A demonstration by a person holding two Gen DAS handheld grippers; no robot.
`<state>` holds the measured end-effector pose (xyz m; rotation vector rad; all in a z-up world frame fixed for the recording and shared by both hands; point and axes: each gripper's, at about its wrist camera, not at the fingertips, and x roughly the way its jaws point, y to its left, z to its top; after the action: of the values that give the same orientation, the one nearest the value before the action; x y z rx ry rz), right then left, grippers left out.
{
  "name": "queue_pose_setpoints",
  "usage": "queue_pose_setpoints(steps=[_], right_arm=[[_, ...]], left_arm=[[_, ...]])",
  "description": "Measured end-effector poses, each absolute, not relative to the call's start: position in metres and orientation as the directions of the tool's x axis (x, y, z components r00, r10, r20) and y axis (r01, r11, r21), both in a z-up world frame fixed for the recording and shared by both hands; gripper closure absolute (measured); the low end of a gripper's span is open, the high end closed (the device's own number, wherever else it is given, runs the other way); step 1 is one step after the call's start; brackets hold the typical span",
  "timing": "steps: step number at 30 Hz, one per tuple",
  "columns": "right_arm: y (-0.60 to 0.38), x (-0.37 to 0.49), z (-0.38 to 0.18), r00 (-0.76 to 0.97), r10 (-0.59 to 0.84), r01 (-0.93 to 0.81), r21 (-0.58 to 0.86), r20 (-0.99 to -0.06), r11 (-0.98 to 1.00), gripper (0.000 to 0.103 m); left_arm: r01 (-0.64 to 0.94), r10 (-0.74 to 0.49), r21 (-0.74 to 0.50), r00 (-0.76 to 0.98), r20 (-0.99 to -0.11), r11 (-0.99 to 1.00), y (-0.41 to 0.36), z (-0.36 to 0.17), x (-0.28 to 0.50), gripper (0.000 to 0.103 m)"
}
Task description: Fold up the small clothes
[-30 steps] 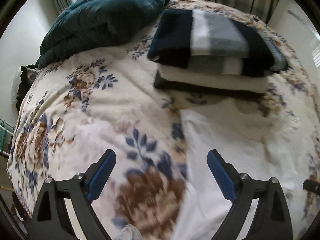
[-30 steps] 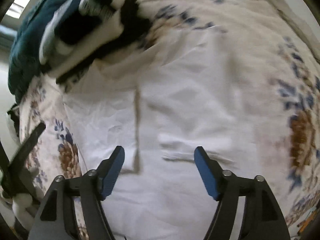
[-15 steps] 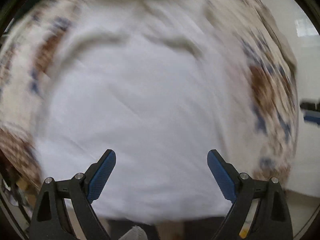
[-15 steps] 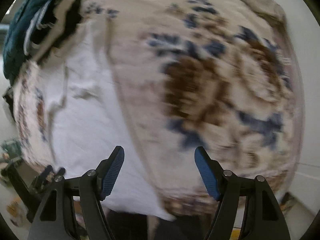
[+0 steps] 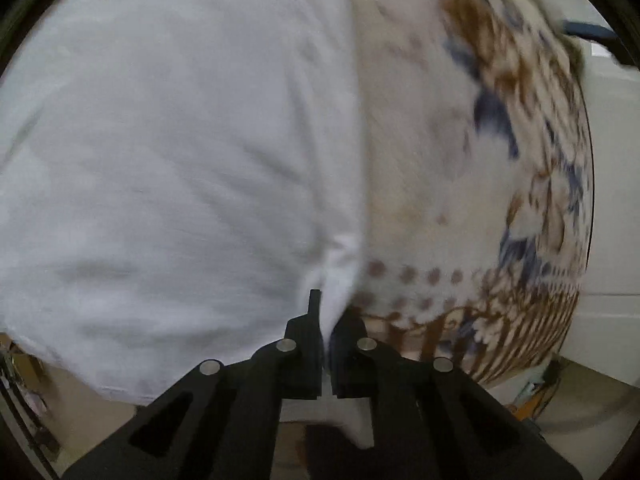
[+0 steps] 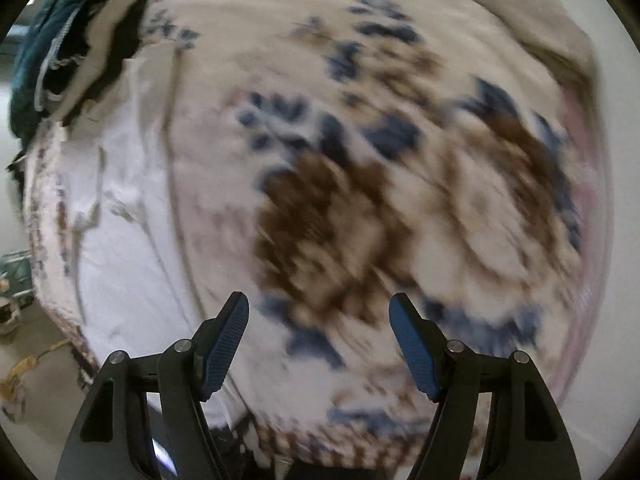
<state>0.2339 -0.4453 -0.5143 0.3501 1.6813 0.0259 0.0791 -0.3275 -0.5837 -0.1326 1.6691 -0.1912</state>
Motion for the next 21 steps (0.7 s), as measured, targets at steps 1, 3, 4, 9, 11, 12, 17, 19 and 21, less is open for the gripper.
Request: queue_pose_setpoints(steps=[1, 3, 4, 9, 11, 12, 17, 19, 21], right_arm=[[-0.439, 0.246, -0.518, -0.084, 0.264, 0.199, 0.244, -0.961, 0.949, 0.028], [-0.421, 0.279, -0.529, -0.058, 0.315, 0.169, 0.302, -0.947, 0.938, 0.028], [-0.413, 0.295, -0.535, -0.051, 0.339, 0.158, 0.328, -0.939, 0.932, 0.028], [-0.372, 0.385, -0.574, -0.040, 0.458, 0.153, 0.447, -0.888, 0.881, 0.028], [-0.358, 0.418, -0.591, -0.046, 0.482, 0.161, 0.470, -0.875, 0.868, 0.029], [-0.353, 0.429, -0.597, -0.054, 0.491, 0.168, 0.477, -0.870, 0.863, 0.032], [-0.322, 0.465, -0.611, -0.047, 0.518, 0.205, 0.500, -0.854, 0.842, 0.095], [-0.306, 0.470, -0.602, -0.038, 0.479, 0.161, 0.468, -0.877, 0.869, 0.100], [-0.285, 0.472, -0.586, -0.026, 0.445, 0.117, 0.439, -0.895, 0.891, 0.101]], left_arm=[[0.016, -0.188, -0.189, -0.074, -0.979, 0.982, -0.314, -0.574, 0.079, 0.103], [-0.019, -0.183, -0.182, -0.050, -0.982, 0.983, -0.293, -0.562, 0.080, 0.103], [-0.033, -0.181, -0.180, -0.041, -0.983, 0.983, -0.286, -0.558, 0.079, 0.103], [-0.113, -0.169, -0.169, 0.005, -0.986, 0.979, -0.247, -0.534, 0.074, 0.103], [-0.132, -0.168, -0.169, 0.020, -0.986, 0.977, -0.235, -0.525, 0.072, 0.103], [-0.143, -0.170, -0.172, 0.027, -0.985, 0.975, -0.230, -0.526, 0.069, 0.103], [-0.204, -0.183, -0.191, 0.059, -0.981, 0.960, -0.191, -0.506, 0.064, 0.103], [-0.239, -0.198, -0.210, 0.071, -0.978, 0.948, -0.171, -0.498, 0.065, 0.103], [-0.269, -0.206, -0.222, 0.087, -0.975, 0.937, -0.156, -0.491, 0.067, 0.103]])
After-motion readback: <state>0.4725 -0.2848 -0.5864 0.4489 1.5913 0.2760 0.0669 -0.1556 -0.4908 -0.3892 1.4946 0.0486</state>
